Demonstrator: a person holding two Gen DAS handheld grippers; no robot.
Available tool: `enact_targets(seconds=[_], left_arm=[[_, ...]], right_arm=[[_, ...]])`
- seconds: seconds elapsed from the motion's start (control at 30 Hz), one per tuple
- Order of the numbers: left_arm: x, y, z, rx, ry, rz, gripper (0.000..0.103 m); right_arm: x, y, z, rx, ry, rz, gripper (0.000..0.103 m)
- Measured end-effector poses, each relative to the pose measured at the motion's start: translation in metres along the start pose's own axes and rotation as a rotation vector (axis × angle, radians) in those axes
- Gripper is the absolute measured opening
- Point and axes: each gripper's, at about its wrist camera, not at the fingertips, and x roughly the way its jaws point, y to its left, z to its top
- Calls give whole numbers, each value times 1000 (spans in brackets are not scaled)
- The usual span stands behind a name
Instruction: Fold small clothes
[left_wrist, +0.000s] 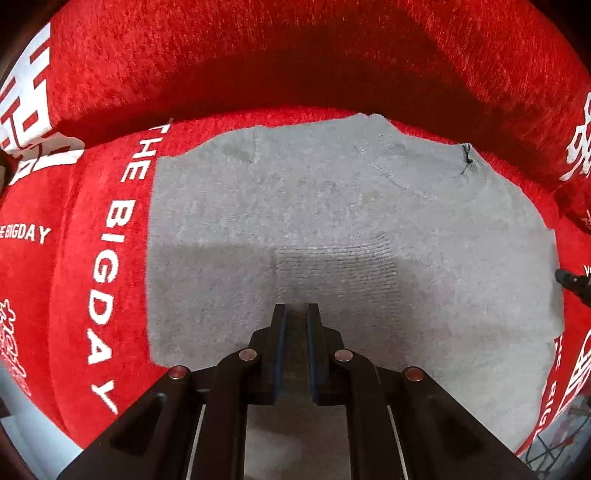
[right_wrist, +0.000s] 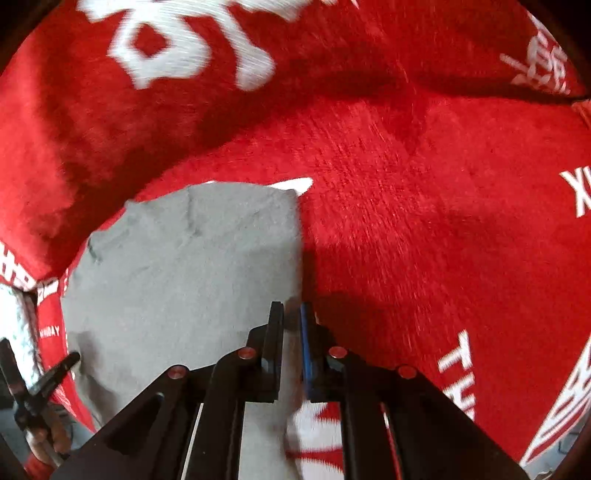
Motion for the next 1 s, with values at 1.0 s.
enact_targets(seconds=[1.0], left_arm=[[-20,-16,-49,-21,76,64,12]], right_arm=[[-17,-9,-74,144,128,172,49]])
